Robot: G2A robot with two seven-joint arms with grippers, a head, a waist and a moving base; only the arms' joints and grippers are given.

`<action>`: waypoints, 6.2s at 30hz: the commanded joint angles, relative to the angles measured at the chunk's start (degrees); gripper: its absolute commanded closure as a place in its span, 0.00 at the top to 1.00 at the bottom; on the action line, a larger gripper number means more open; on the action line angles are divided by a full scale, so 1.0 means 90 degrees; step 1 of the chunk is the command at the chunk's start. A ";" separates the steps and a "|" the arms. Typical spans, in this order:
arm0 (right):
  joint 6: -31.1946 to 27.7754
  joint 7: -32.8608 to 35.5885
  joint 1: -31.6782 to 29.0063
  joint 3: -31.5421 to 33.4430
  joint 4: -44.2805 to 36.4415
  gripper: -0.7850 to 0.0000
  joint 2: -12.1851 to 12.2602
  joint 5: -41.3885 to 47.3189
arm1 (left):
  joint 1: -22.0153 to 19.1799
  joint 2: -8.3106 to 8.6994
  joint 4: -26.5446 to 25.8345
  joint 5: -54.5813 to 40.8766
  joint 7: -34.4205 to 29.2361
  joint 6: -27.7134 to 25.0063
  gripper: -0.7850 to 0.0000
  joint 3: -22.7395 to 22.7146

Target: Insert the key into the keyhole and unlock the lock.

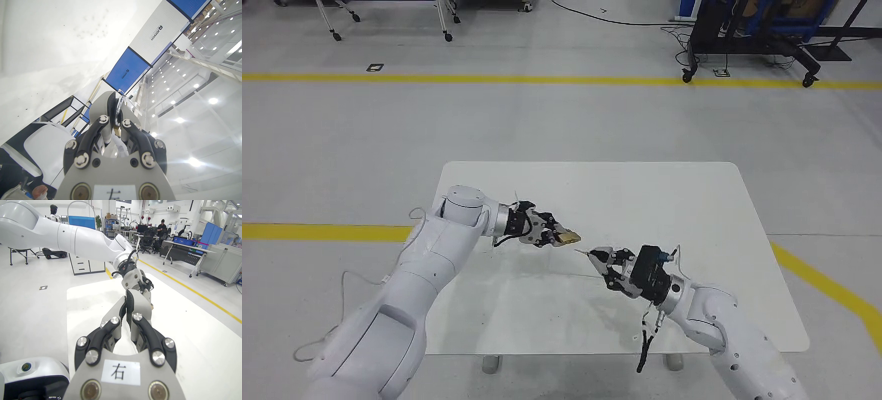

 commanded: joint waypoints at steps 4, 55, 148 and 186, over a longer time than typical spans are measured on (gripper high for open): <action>-0.0001 0.0010 0.0007 -0.0004 0.0006 0.00 -0.0001 0.0000 | 0.0001 0.0000 -0.0001 0.0001 0.0000 0.0001 0.00 0.0001; 0.0704 0.1976 -0.0391 -0.0192 -0.1782 0.00 0.0242 -0.4650 | 0.0811 0.0308 -0.1968 0.0436 0.0652 0.0728 0.00 -0.0086; 0.1085 0.3264 -0.0039 -0.0928 -0.1692 0.00 0.0063 -0.5404 | 0.0732 0.0305 -0.2171 0.0310 0.1055 0.0985 0.00 0.0303; -0.0646 -0.0737 -0.0117 0.0148 -0.0768 0.00 0.0229 -0.2136 | 0.1084 0.0110 -0.1569 -0.1626 0.1739 0.0347 0.00 -0.0260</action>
